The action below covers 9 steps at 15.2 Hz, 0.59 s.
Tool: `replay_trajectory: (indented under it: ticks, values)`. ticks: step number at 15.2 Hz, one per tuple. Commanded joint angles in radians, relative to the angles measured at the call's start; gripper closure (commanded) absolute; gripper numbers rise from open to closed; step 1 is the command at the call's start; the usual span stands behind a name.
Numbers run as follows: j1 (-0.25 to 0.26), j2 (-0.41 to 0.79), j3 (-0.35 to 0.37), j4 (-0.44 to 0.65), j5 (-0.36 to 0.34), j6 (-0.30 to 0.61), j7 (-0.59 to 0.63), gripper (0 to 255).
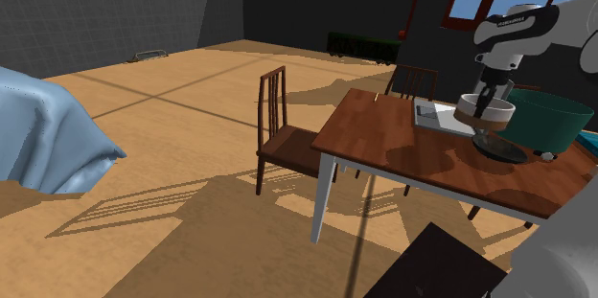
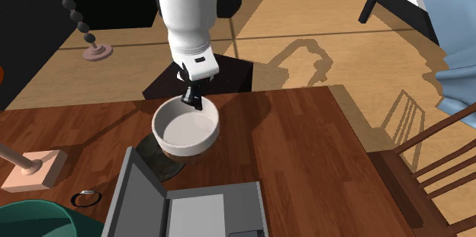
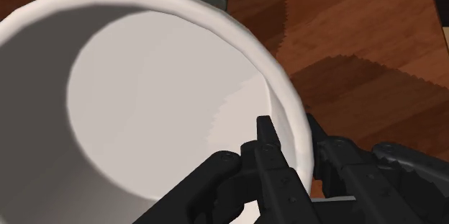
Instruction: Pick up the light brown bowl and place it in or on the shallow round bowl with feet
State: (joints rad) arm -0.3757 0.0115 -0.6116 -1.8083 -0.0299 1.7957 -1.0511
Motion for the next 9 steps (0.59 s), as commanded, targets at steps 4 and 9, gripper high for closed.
replay_trajectory:
  ticks: [4, 9]
  values:
    - [-0.055, -0.017, -0.055, -0.005, -0.012, -0.004, -0.109, 255]
    - [-0.093, -0.012, -0.094, -0.008, -0.01, 0.006, -0.187, 255]
